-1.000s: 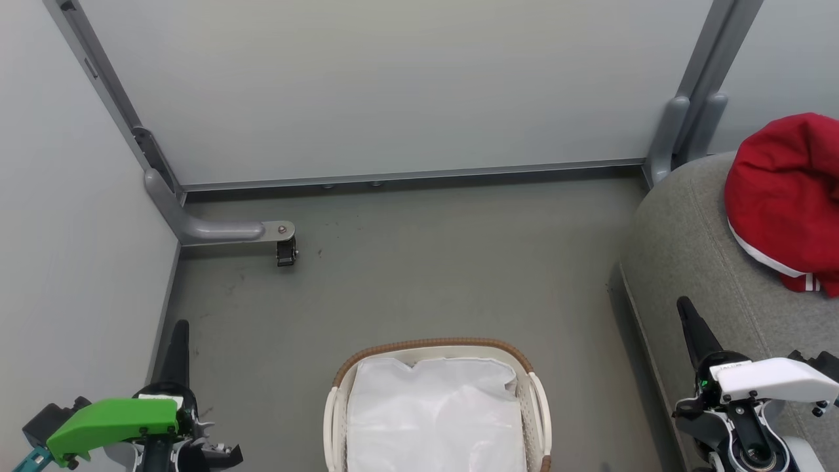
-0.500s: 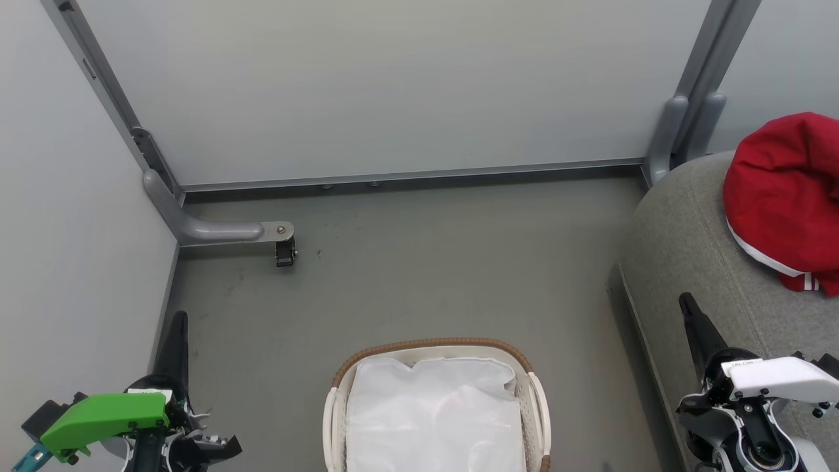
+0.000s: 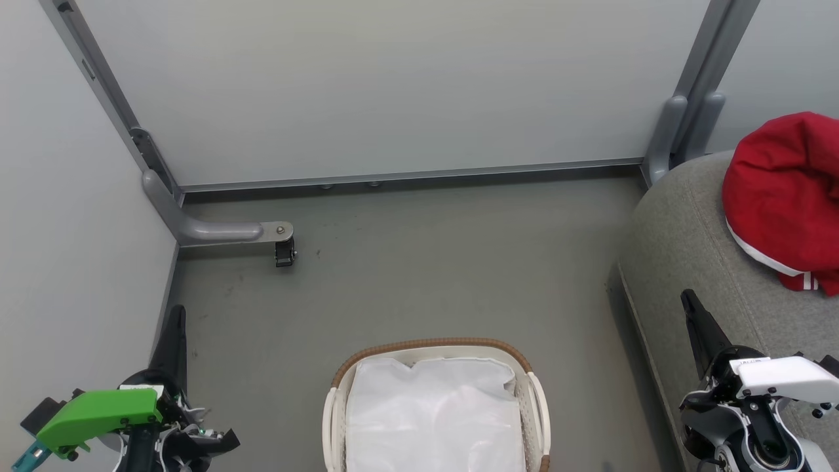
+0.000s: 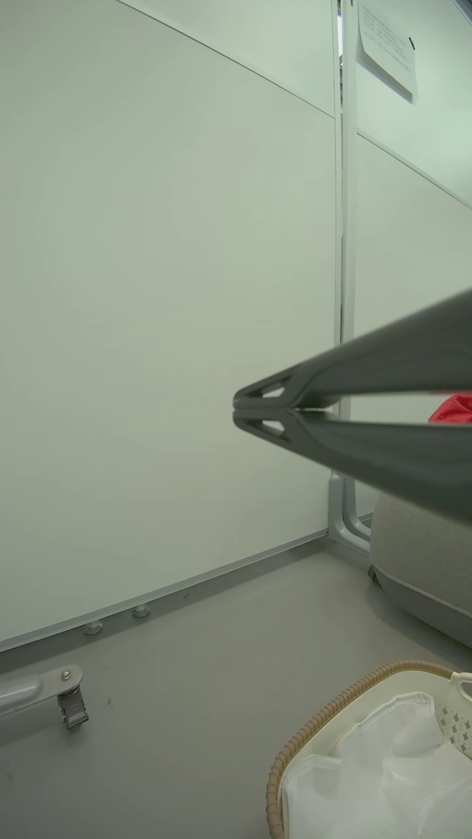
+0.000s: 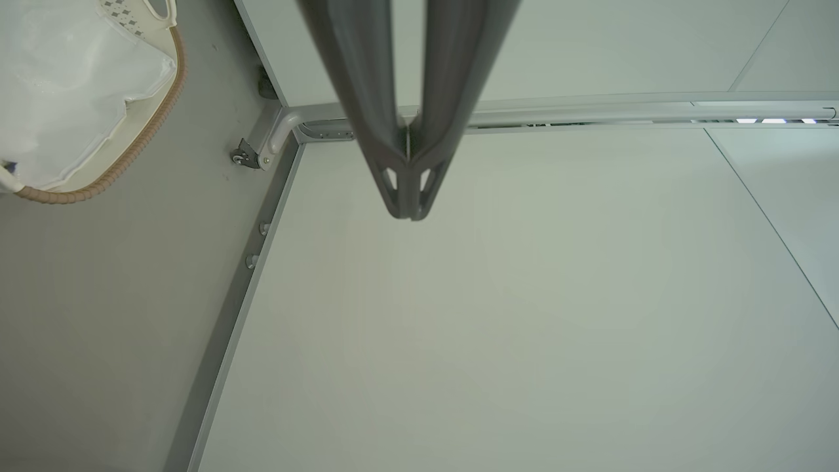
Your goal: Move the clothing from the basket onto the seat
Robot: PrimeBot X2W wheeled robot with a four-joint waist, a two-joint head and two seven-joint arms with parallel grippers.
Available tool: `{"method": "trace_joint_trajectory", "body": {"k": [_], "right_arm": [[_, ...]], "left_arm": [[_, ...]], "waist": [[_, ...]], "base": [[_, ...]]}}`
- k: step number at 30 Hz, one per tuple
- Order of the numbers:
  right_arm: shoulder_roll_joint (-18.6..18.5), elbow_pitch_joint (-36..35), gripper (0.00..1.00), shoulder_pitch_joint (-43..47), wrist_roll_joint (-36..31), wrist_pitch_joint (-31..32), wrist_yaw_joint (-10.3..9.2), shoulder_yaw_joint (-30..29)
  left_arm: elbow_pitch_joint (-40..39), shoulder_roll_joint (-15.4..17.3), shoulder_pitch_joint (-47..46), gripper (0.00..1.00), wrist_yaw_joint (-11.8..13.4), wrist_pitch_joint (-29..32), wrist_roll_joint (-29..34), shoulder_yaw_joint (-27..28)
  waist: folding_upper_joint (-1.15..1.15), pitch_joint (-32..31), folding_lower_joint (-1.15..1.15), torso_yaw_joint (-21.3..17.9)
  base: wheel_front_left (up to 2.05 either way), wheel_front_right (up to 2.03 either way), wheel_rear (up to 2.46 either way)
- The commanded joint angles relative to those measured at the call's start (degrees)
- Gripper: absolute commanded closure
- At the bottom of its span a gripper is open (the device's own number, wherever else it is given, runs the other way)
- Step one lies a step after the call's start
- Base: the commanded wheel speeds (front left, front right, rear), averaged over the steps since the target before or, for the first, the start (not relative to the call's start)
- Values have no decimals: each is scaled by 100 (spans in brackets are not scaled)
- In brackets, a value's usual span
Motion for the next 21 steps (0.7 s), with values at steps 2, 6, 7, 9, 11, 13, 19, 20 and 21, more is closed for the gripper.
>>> {"method": "trace_joint_trajectory", "body": {"k": [2,6,7,9,11,13,19,20,21], "right_arm": [[-34,-25,100,61,19,16,-4,-14],[-34,-25,100,61,19,16,-4,-14],[-34,-25,100,61,19,16,-4,-14],[-34,-24,100,61,19,16,-4,-14],[-34,-24,100,61,19,16,-4,-14],[-34,-24,100,61,19,16,-4,-14],[-34,-24,100,61,19,16,-4,-14],[-34,-24,100,61,19,16,-4,-14],[-34,-24,100,61,19,15,-4,-14]], "left_arm": [[-11,39,-62,100,-21,19,-16,13],[-11,39,-62,100,-21,18,-16,13],[-11,39,-62,100,-21,18,-16,13],[-11,39,-62,100,-21,18,-16,13],[-12,39,-62,100,-21,17,-16,13],[-12,39,-62,100,-21,18,-16,13],[-12,40,-61,100,-21,17,-17,13],[-12,40,-61,100,-21,17,-17,13],[-12,40,-61,100,-21,17,-17,13]], "waist": [[0,0,0,0],[0,0,0,0],[0,0,0,0],[0,0,0,0],[0,0,0,0],[0,0,0,0],[0,0,0,0],[0,0,0,0],[0,0,0,0]], "base": [[0,0,0],[0,0,0],[0,0,0],[0,0,0],[0,0,0],[0,0,0],[0,0,0],[0,0,0],[0,0,0]]}}
